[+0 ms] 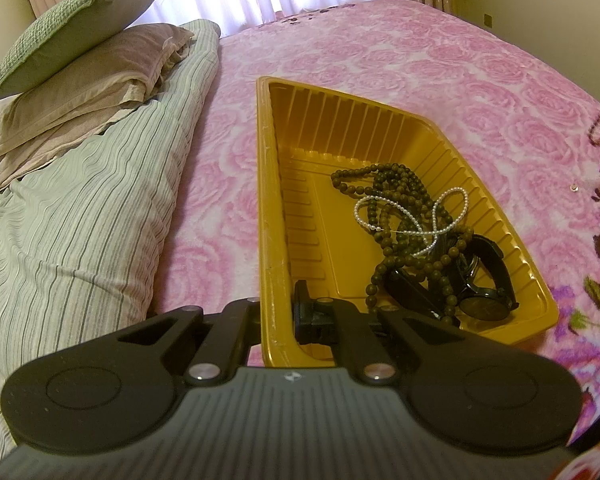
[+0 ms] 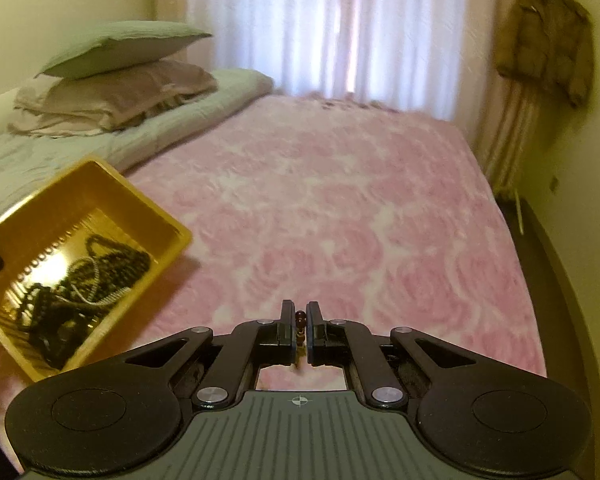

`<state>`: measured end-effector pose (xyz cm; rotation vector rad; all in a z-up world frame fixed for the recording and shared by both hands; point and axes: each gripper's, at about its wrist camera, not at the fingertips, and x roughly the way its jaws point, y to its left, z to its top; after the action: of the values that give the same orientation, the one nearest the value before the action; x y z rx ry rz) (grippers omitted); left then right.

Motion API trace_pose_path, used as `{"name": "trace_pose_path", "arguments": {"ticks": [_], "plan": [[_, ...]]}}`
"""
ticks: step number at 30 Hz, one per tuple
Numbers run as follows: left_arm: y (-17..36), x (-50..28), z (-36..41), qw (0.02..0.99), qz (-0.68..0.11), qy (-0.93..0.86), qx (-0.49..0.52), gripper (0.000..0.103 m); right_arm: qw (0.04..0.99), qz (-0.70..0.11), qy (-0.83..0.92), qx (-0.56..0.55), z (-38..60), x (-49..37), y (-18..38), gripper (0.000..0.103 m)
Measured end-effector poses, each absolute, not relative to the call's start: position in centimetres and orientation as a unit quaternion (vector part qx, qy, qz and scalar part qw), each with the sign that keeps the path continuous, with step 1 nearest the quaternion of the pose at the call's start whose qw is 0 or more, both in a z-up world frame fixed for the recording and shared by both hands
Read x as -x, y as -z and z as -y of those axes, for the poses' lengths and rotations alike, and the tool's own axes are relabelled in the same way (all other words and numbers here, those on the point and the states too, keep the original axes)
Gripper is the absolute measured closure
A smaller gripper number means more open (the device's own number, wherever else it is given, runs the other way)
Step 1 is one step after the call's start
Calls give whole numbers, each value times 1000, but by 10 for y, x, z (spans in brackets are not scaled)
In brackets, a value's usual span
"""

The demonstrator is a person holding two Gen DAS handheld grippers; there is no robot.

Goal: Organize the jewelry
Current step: 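Lift the red bead bracelet over the tray and open the right tool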

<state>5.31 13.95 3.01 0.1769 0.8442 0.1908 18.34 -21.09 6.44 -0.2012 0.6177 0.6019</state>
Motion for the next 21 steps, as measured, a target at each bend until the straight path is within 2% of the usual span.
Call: {"name": "trace_pose_path", "arguments": {"ticks": [9, 21], "plan": [[-31, -53, -138, 904, -408, -91, -86, 100, 870, -272, -390, 130, 145, -170, -90, 98], [-31, -53, -137, 905, -409, -88, -84, 100, 823, -259, -482, 149, 46, -150, -91, 98]]}}
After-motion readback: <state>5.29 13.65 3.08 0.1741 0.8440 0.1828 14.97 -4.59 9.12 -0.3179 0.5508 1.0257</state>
